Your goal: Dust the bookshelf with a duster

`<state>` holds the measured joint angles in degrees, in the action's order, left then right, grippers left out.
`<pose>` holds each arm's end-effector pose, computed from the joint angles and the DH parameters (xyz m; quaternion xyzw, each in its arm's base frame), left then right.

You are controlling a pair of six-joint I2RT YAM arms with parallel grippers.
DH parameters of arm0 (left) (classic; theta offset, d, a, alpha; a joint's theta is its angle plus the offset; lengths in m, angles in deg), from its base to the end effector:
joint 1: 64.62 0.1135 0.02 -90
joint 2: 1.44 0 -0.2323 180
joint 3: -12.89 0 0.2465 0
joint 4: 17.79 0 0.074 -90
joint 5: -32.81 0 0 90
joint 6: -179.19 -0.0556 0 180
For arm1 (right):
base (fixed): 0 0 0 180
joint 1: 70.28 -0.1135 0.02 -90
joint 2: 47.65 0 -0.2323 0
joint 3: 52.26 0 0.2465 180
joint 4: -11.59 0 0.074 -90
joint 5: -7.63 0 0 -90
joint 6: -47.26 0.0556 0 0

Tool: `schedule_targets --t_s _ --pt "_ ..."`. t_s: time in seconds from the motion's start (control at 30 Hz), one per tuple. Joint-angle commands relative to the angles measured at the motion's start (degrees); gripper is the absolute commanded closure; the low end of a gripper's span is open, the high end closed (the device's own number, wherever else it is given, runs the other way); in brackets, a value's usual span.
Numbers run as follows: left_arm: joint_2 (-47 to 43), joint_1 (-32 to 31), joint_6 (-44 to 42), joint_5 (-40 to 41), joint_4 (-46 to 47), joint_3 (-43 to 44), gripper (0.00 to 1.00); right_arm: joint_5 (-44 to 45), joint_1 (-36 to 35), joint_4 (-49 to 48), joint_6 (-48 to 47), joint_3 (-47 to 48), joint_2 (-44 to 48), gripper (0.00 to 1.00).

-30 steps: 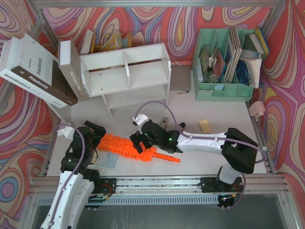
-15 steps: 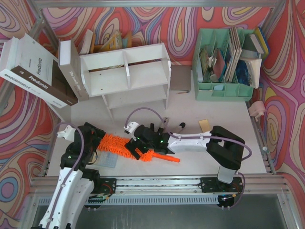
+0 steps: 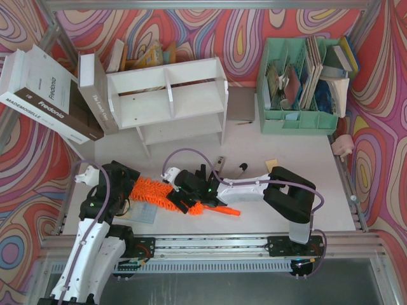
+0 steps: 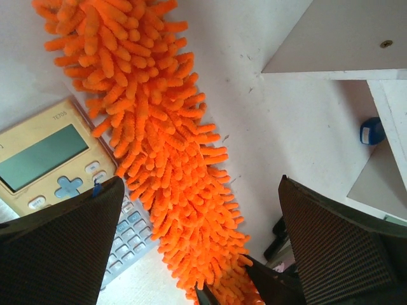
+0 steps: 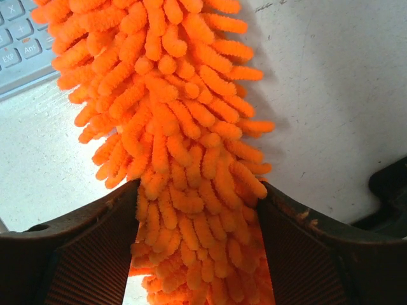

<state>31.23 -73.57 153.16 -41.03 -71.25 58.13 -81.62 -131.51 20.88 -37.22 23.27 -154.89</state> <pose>0.1618 -0.0098 0.2091 -0.4678 0.7717 -0.1417 0.4069 0.1914 0.3471 0.1208 -0.4228 0.8058 0.2232 0.3496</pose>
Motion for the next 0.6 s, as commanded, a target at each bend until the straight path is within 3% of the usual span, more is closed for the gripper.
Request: schedule_targets --t_s 0.0,0.3,0.57 --pt "-0.37 0.64 2.95 -1.14 -1.41 -0.51 0.02 0.89 -0.38 0.35 -1.12 0.19 -0.97 0.40" --pt "-1.38 1.11 6.95 -1.44 -2.67 -1.01 0.03 2.46 -0.70 -1.00 -5.37 -0.71 0.90 0.73" --pt "-1.52 1.30 12.35 -0.87 -4.08 -3.29 0.08 1.65 -0.73 -1.53 -8.82 0.35 2.33 0.94"
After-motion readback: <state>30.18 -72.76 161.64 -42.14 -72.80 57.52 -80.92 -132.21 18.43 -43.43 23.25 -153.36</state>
